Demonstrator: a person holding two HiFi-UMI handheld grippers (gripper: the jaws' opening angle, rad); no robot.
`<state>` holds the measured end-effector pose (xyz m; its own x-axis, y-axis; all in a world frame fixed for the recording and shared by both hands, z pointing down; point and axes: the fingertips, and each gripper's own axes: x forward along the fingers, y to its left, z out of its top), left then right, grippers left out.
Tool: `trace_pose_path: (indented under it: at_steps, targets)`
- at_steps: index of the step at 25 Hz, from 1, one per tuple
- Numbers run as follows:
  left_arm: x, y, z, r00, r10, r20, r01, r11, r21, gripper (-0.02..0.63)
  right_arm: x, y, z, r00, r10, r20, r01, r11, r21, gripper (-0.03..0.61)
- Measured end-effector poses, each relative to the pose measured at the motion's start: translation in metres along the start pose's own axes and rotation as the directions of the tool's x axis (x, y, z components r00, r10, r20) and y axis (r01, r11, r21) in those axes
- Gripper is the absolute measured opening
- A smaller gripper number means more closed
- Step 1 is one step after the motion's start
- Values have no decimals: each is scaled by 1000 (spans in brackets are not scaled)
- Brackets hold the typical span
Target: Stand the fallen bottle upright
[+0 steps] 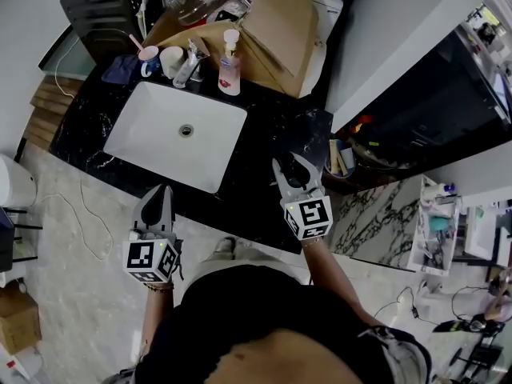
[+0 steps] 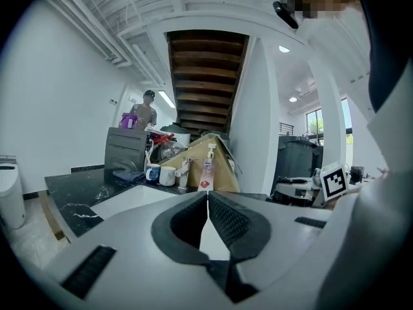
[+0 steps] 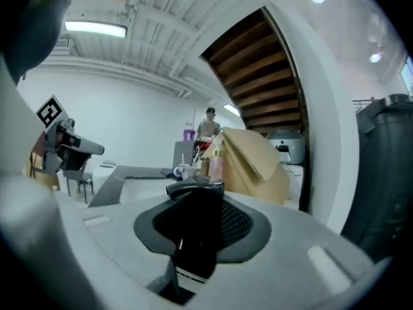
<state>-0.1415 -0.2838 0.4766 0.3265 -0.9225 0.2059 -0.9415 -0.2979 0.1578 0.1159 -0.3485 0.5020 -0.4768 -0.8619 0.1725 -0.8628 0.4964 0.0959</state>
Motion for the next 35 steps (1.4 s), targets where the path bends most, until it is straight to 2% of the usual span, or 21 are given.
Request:
trace_pose_path:
  at_steps: [2, 4, 8, 16, 22, 31, 35]
  targets:
    - [-2, -2, 0, 1000, -1, 0, 1, 1000, -3, 8, 3, -5, -4, 997, -45, 66, 44, 999, 17, 104]
    - [-4, -4, -1, 1000, -3, -4, 3, 1000, -6, 9, 7, -5, -13, 995, -61, 77, 61, 998, 10, 104]
    - [-10, -6, -7, 1000, -1, -20, 1, 1000, -7, 9, 8, -3, -31, 996, -71, 57, 68, 996, 53, 104]
    - [-8, -8, -11, 999, -18, -26, 17, 1000, -18, 9, 14, 0, -33, 998, -37, 41, 36, 999, 37, 111]
    - [1, -18, -12, 998, -61, -29, 60, 998, -17, 8, 4, -3, -37, 997, -71, 16, 69, 991, 112, 175]
    - [17, -33, -16, 989, -140, -42, 139, 990, -9, 9, -75, 19, -37, 997, -79, -13, 81, 977, 198, 178]
    - [30, -47, -18, 980, -193, -54, 194, 981, -1, 8, -106, 22, -20, 992, -109, 56, 94, 970, 226, 175]
